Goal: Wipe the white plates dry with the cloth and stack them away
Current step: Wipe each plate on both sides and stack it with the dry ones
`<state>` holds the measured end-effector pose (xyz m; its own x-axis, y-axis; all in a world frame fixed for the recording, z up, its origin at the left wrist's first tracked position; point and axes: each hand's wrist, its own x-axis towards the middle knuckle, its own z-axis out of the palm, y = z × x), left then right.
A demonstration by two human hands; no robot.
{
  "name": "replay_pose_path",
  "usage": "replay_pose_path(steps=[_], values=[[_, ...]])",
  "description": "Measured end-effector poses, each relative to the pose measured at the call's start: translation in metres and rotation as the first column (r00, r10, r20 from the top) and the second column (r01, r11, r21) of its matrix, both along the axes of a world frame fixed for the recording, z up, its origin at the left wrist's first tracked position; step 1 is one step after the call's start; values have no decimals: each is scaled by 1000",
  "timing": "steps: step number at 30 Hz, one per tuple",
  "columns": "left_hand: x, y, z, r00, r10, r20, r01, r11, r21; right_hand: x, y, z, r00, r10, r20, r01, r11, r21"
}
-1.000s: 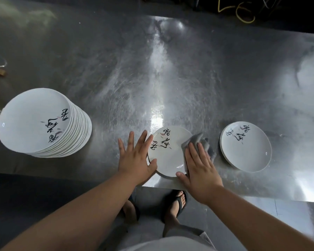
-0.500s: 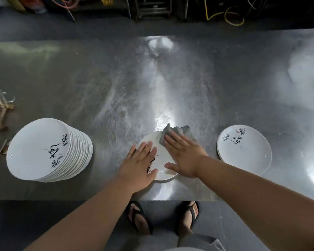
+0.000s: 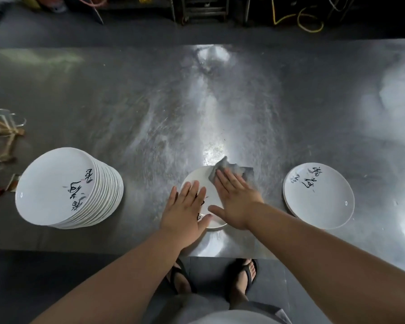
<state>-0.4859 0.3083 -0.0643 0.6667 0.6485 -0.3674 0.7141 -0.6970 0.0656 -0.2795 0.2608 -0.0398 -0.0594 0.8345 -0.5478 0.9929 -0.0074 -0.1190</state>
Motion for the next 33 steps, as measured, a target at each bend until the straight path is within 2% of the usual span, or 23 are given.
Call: replay_pose_path(steps=[4,7,10,13,16,18,21,24,30,33], values=[[7,-5,6,997,60,-53,-62,998,-28,-15,-63,8,998,-38,-53,35,998,-45],[11,-15,13,995,66,-78,-69,997,-47,-6,-68,11,1000,-6,-11,5,998,-68],[-2,-22,16,992,-111,-67,111,994,0,11,-32,12,997,36,68,-34,999,-38],[-17,-14,19,967,-256,9,256,967,19,17,4,12,990,117,73,-115,993,-23],[-21,3,18,970,-240,-32,237,968,-78,18,10,12,991,126,53,-125,992,-24],[-21,5,12,970,-242,-29,241,970,-42,21,-5,10,998,53,36,-52,999,-17],[-21,-2,2,986,-165,3,165,986,-35,12,-54,12,999,-53,3,54,998,-13],[-19,-4,1,990,-140,27,141,990,-30,-2,-85,21,1000,-20,4,20,997,-72],[-13,-12,5,996,-88,-11,87,996,-30,21,-14,9,998,-13,68,14,1000,-19],[-7,-19,6,999,-25,-23,24,998,-50,17,-11,1,997,-45,64,46,999,-3]])
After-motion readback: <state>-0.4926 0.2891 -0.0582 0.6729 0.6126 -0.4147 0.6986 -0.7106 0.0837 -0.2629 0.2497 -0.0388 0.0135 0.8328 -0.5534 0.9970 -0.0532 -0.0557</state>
